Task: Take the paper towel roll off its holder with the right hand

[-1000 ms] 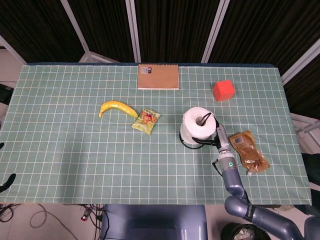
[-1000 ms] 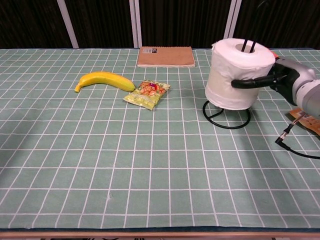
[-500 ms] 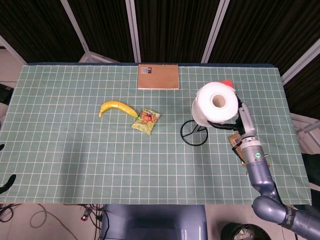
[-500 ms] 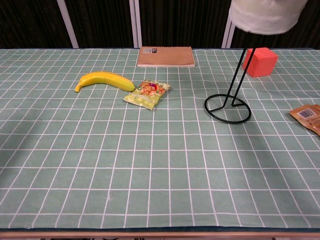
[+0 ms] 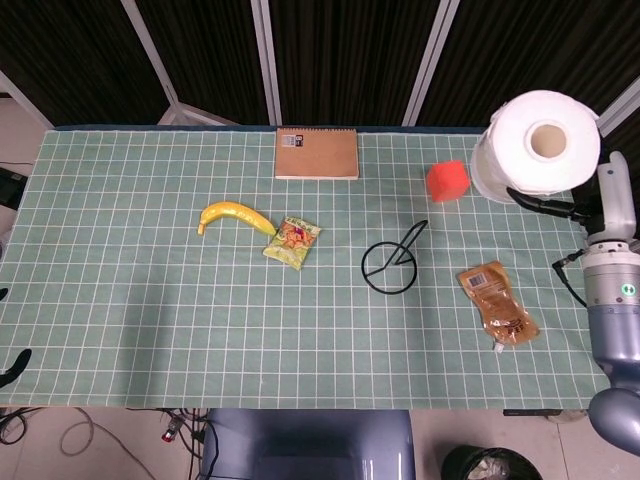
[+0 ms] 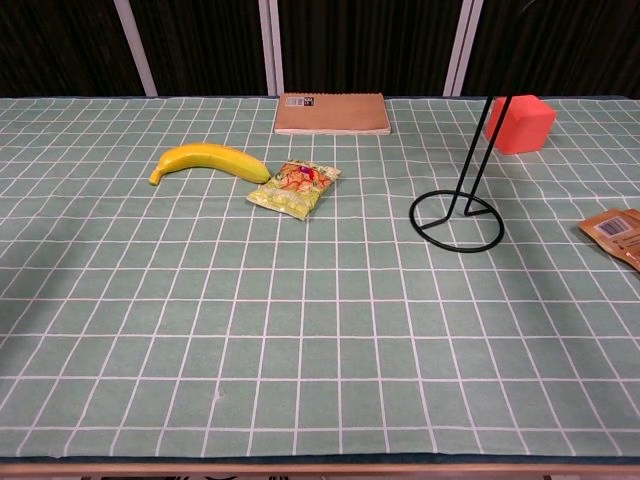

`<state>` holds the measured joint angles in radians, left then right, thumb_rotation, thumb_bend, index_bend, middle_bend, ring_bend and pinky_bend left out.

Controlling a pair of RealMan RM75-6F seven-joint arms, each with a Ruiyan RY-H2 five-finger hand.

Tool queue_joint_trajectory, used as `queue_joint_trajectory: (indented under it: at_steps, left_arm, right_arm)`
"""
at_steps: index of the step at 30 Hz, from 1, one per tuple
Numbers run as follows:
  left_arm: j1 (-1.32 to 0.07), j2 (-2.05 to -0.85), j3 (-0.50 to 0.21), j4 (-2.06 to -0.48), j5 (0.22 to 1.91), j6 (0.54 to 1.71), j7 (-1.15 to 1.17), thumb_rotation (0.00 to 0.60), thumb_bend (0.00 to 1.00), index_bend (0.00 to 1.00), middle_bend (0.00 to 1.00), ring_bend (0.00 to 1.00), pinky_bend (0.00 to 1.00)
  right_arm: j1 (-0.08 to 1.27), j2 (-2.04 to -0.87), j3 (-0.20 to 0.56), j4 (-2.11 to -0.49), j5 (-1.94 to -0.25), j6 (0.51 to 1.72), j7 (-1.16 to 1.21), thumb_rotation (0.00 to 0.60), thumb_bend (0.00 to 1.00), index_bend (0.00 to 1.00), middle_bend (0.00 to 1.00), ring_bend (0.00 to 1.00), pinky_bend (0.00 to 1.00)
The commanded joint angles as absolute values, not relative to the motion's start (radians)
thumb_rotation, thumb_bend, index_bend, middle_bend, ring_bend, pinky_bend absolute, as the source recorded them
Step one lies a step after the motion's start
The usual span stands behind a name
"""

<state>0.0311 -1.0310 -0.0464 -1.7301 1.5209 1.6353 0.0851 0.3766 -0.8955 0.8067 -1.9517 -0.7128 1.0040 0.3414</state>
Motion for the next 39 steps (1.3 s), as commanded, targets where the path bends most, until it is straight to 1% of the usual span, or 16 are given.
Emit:
queue_joint_trajectory:
  at_steps: [1, 5, 9, 15, 18, 23, 26, 29, 32, 39]
  left_arm:
    - [0.031, -1.031, -0.047, -1.731, 1.52, 1.635, 0.087, 0.6, 0.22, 0.14, 0.0, 0.0, 0.04]
    - [0.031, -1.034, -0.046, -1.731, 1.52, 1.633, 0.094, 0.6, 0.22, 0.14, 0.0, 0.0, 0.04]
    - [0.029, -1.037, -0.045, -1.732, 1.521, 1.63, 0.103, 0.6, 0.22, 0.14, 0.0, 0.0, 0.04]
    - [0.03, -1.038, -0.046, -1.733, 1.52, 1.632, 0.107, 0.6, 0.22, 0.14, 0.0, 0.0, 0.04]
    - [0.029, -1.038, -0.047, -1.733, 1.519, 1.629, 0.107, 0.6, 0.22, 0.14, 0.0, 0.0, 0.04]
    - [0.028, -1.038, -0.046, -1.732, 1.521, 1.628, 0.106, 0.6, 0.22, 0.14, 0.0, 0.0, 0.04]
    - [0.026, -1.039, -0.046, -1.731, 1.52, 1.624, 0.104, 0.6, 0.22, 0.14, 0.0, 0.0, 0.03]
    - [0.026, -1.037, -0.046, -1.731, 1.523, 1.625, 0.101, 0.6, 0.22, 0.14, 0.0, 0.0, 0.04]
    - [0.027, -1.036, -0.048, -1.729, 1.518, 1.627, 0.096, 0.6, 0.22, 0.14, 0.0, 0.0, 0.03]
    - [0.025, -1.031, -0.05, -1.727, 1.515, 1.622, 0.083, 0.6, 0.22, 0.14, 0.0, 0.0, 0.03]
  right_arm:
    - [0.333, -0.886, 0.757, -1.923, -0.74, 0.971, 0.378, 0.6, 0.0, 0.25, 0.23, 0.26, 0.06]
    - [0.279, -0.902, 0.679, -1.89, -0.83, 0.935, 0.435, 0.6, 0.0, 0.25, 0.23, 0.26, 0.06]
    - [0.228, -0.933, 0.591, -1.857, -0.964, 0.911, 0.496, 0.6, 0.0, 0.25, 0.23, 0.26, 0.06]
    - [0.165, -0.988, 0.459, -1.827, -1.187, 0.901, 0.613, 0.6, 0.0, 0.25, 0.23, 0.26, 0.06]
    - [0.136, -1.017, 0.391, -1.827, -1.293, 0.918, 0.673, 0.6, 0.0, 0.25, 0.23, 0.26, 0.06]
    - [0.124, -1.065, 0.308, -1.829, -1.422, 0.935, 0.724, 0.6, 0.0, 0.25, 0.23, 0.26, 0.06]
    - [0.144, -1.125, 0.25, -1.814, -1.506, 0.933, 0.728, 0.6, 0.0, 0.25, 0.23, 0.26, 0.06]
    - [0.179, -1.2, 0.208, -1.803, -1.537, 0.911, 0.734, 0.6, 0.0, 0.25, 0.23, 0.26, 0.06]
    - [0.214, -1.271, 0.19, -1.784, -1.542, 0.893, 0.727, 0.6, 0.0, 0.25, 0.23, 0.26, 0.06]
    - [0.299, -1.439, 0.218, -1.677, -1.508, 0.888, 0.716, 0.6, 0.0, 0.25, 0.23, 0.24, 0.06]
